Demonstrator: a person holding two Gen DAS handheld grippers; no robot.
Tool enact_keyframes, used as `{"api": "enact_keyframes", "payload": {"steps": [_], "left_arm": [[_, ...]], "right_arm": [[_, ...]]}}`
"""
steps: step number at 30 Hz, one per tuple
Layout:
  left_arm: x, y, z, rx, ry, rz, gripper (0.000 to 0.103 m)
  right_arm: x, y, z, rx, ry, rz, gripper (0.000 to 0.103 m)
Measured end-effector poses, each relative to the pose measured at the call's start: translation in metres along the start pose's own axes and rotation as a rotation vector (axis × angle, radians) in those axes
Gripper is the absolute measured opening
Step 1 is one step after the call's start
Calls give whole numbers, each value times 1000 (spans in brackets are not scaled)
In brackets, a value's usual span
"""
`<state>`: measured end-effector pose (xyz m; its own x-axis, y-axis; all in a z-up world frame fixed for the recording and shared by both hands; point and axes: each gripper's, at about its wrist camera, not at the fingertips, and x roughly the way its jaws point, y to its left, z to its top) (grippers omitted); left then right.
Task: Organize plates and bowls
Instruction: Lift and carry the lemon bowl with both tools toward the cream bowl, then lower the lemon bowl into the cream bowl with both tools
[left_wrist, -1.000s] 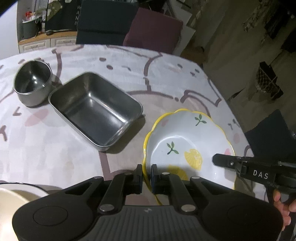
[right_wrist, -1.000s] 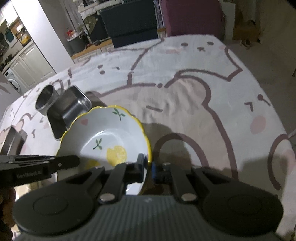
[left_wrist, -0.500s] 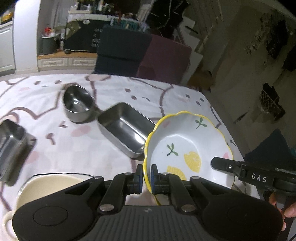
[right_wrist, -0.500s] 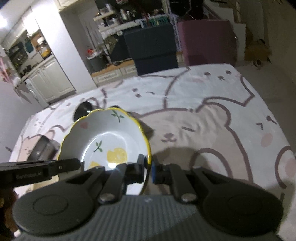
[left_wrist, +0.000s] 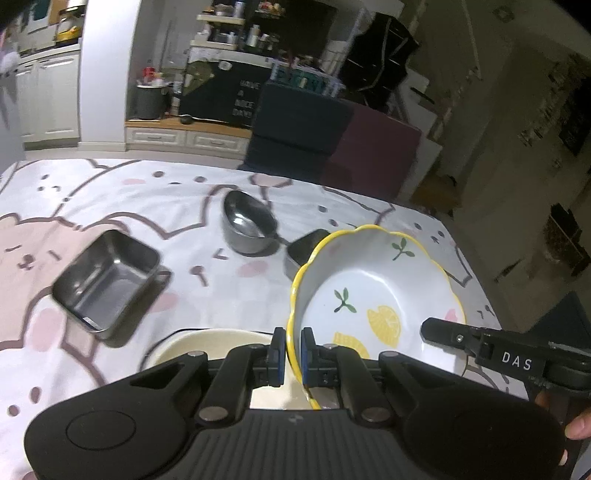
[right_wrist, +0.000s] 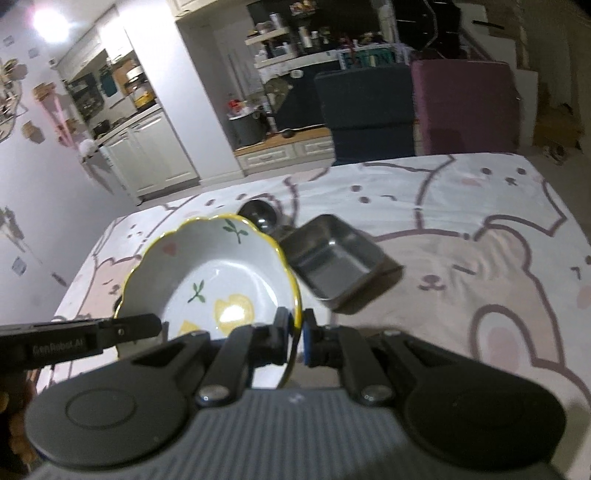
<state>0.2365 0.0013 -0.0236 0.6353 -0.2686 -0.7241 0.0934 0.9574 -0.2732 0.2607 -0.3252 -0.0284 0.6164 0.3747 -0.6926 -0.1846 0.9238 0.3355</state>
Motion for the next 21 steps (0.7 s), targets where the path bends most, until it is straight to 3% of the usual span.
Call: {"api": "enact_keyframes", "payload": {"steps": [10, 21], "left_arm": [[-19, 47, -14, -59, 16, 24, 8], [9, 82, -31, -121, 130, 2, 9]], "right_arm": [[18, 45, -10, -75, 26, 38, 8], [51, 71, -25, -148, 122, -15, 9]]}}
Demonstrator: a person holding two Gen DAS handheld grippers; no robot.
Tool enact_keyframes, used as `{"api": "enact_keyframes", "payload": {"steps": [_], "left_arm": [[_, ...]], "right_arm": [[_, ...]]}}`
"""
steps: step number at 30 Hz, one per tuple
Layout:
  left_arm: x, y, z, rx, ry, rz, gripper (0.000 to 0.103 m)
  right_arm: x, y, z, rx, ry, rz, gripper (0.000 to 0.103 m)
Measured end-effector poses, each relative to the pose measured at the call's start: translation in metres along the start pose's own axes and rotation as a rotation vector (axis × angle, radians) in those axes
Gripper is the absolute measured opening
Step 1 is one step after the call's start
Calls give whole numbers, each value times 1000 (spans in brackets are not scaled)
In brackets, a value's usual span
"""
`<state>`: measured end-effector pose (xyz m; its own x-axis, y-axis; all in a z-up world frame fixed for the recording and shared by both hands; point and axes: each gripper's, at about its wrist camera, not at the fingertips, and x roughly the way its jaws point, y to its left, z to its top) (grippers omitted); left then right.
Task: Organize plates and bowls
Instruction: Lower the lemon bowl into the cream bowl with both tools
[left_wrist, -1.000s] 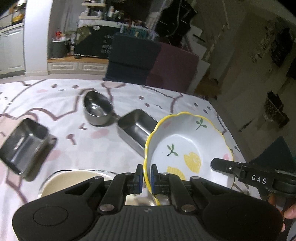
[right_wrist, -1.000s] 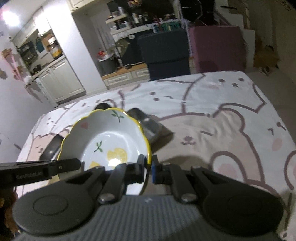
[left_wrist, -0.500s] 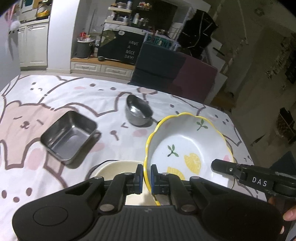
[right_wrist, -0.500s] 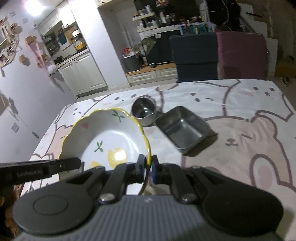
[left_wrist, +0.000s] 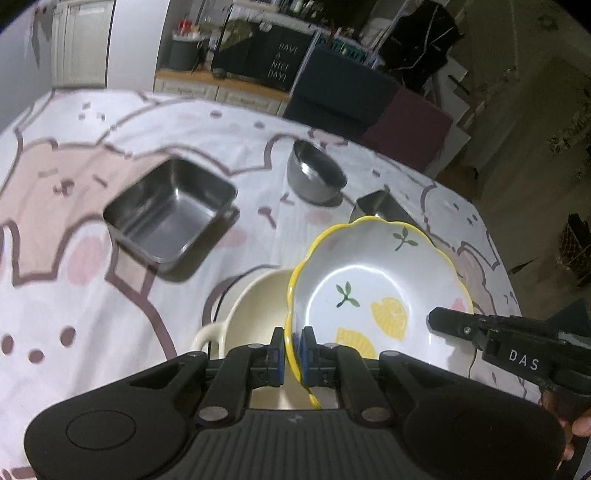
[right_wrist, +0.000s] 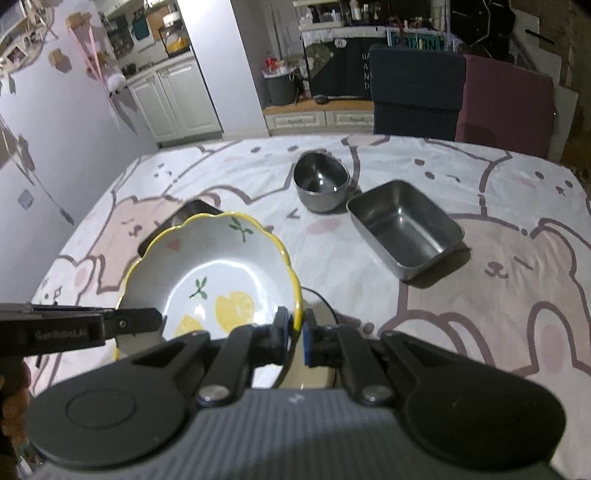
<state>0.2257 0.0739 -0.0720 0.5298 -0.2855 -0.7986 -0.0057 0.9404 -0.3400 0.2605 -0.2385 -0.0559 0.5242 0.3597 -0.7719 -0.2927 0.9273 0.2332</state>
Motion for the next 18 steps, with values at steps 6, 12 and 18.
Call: {"api": "enact_keyframes", "payload": {"steps": [6, 12, 18], "left_arm": [[23, 10, -2, -45, 66, -13, 9], [41, 6, -4, -40, 117, 0, 12], [52, 0, -6, -7, 147, 16, 14]], "right_arm": [[17, 3, -3, -15, 53, -39, 8], [30, 1, -6, -20, 97, -75, 8], [37, -2, -7, -31, 131, -102, 8]]}}
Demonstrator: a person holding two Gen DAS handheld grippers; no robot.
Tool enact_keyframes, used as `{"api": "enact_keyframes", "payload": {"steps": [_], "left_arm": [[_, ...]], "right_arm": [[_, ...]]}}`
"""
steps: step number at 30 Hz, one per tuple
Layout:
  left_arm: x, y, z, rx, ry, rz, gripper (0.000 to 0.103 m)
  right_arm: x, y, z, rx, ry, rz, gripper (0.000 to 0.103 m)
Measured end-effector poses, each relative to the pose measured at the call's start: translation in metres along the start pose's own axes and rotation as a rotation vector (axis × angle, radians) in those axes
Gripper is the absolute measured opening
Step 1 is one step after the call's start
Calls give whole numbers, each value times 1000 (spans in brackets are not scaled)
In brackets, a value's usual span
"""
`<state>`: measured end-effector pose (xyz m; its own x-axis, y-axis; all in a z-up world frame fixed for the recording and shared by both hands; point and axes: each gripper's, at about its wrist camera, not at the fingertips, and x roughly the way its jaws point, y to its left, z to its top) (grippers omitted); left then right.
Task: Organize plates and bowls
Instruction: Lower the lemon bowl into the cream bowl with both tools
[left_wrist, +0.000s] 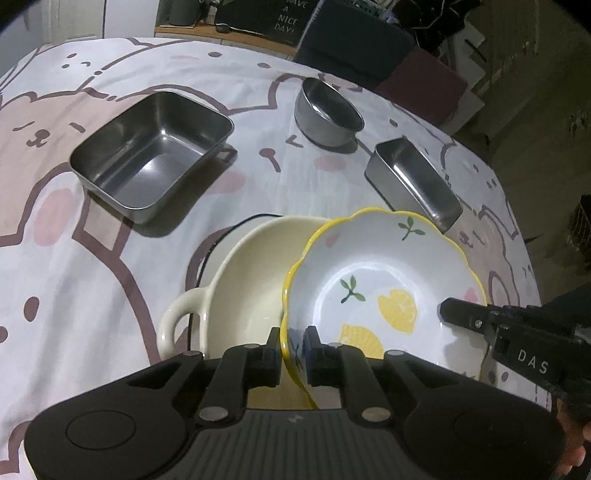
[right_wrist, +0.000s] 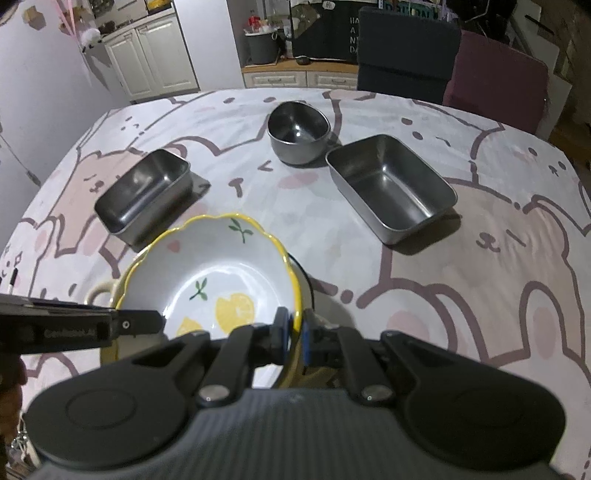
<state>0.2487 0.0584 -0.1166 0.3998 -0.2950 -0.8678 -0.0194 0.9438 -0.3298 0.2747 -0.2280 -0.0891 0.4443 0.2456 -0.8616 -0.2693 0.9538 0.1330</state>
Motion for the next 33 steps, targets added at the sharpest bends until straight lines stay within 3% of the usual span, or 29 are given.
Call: {"api": "enact_keyframes", "payload": {"steps": [20, 33], "left_arm": [[13, -11, -2, 142, 60, 105, 20], [3, -12, -4, 180, 35, 145, 20]], "right_arm": [[9, 14, 0, -81, 25, -39, 8], [13, 20, -1, -110, 28, -34, 8]]}}
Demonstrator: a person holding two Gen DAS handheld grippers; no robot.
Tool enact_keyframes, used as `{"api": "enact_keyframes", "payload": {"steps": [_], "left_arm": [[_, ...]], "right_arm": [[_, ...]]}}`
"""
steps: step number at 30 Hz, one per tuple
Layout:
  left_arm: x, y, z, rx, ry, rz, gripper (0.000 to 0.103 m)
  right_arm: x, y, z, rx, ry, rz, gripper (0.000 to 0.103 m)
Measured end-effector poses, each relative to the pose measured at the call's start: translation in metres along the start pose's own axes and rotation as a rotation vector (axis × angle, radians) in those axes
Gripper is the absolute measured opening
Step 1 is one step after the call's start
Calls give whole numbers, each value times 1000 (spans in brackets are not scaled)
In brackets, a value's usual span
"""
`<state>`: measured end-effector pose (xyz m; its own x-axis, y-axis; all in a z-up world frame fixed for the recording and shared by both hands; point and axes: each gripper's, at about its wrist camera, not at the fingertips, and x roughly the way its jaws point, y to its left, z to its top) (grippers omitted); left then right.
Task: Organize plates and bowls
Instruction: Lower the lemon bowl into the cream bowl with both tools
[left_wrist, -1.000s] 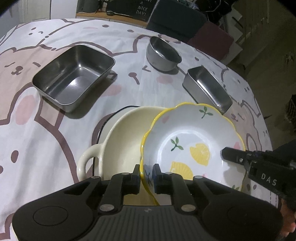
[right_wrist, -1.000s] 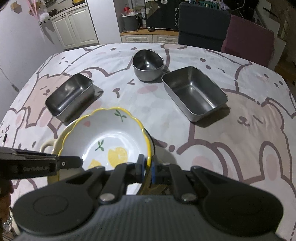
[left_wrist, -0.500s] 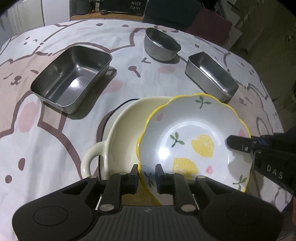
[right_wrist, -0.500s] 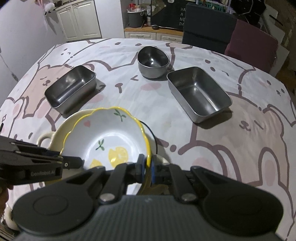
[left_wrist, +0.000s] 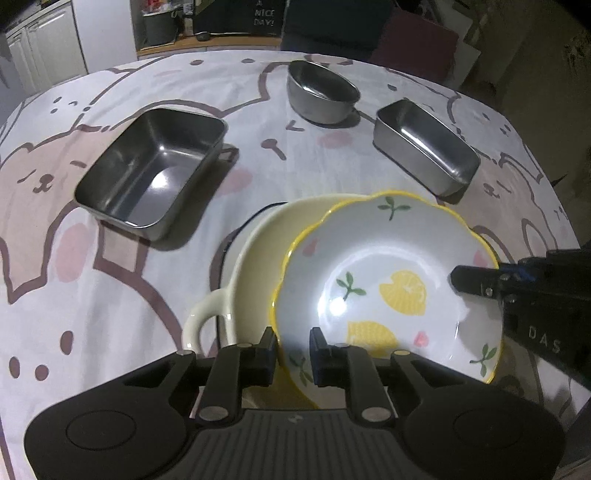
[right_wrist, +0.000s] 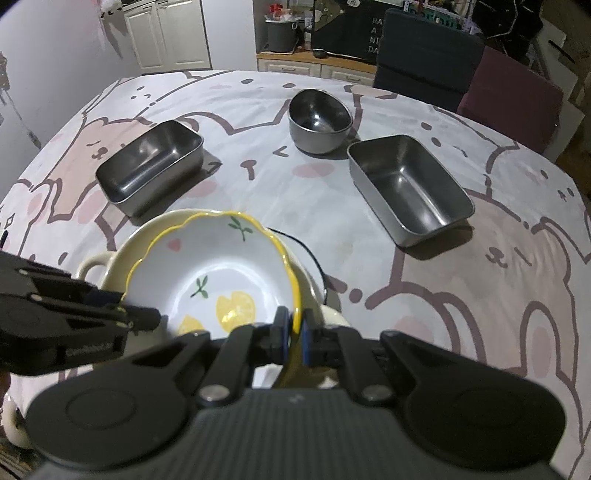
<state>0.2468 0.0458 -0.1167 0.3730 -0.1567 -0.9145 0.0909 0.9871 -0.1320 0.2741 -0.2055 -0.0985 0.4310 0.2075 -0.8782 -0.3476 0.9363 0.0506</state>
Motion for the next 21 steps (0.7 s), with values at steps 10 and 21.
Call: {"api": "enact_keyframes", "payload": {"steps": [10, 21], "left_arm": [[-14, 7, -3, 7, -30, 11, 22], [-20, 9, -4, 5, -40, 4, 22]], "right_arm": [[8, 0, 2, 40, 24, 44, 8], [25, -6, 4, 110, 72, 90, 9]]}}
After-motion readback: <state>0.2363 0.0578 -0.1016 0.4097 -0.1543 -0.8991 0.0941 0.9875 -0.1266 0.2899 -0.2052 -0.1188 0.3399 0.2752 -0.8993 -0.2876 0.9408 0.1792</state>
